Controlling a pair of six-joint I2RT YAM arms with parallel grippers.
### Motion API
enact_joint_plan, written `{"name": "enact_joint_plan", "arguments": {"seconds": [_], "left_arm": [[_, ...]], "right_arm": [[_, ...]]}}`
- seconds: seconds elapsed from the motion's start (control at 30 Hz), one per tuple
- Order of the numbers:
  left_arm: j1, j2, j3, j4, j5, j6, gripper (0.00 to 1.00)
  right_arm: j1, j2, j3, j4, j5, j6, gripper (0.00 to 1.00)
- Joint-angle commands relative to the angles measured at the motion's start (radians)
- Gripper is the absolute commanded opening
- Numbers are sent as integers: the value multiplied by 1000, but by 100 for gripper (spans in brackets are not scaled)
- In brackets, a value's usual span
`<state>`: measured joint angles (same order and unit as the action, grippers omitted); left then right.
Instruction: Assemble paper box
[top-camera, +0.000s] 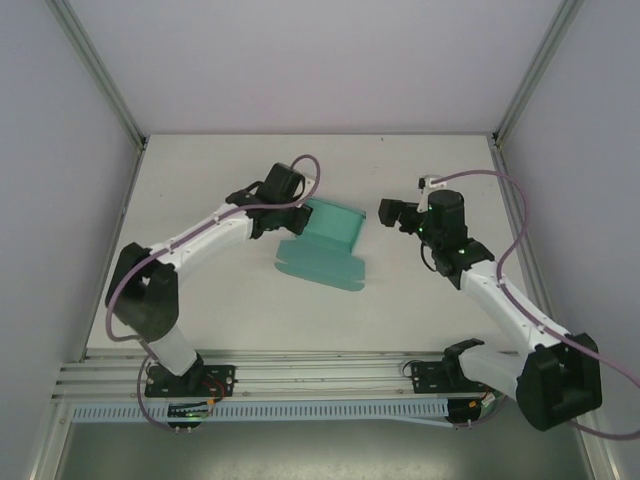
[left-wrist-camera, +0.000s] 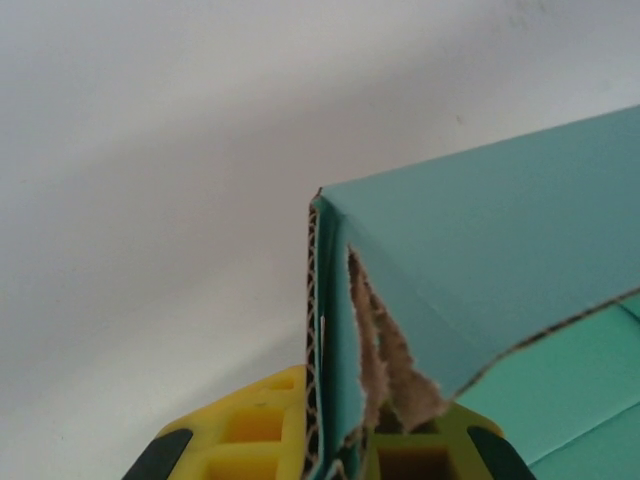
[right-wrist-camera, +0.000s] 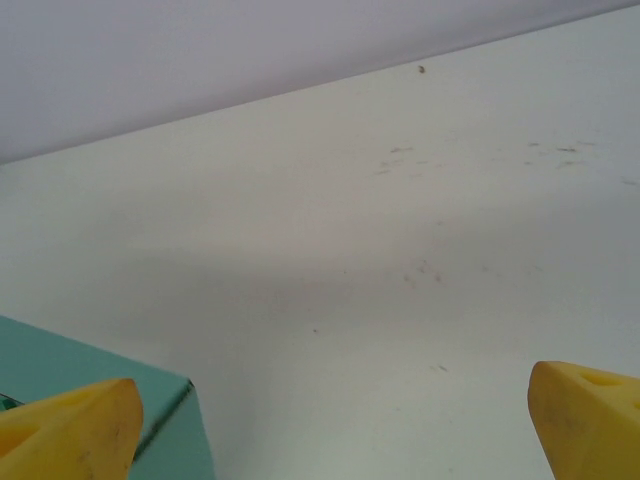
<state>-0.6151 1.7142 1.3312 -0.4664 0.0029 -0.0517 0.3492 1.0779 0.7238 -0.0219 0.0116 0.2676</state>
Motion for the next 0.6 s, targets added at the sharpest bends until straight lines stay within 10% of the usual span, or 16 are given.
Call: {"name": "enact_joint_plan", "arguments": {"seconds": [0.0,0.57], "left_arm": [[0,104,79,-260,66,157,0],[-21,636,511,-618,-384,79,0]], "right_arm": [[-18,-42,-28,-97,33,-20,99],[-113,-72,-68,-177,9,-45,99]]}}
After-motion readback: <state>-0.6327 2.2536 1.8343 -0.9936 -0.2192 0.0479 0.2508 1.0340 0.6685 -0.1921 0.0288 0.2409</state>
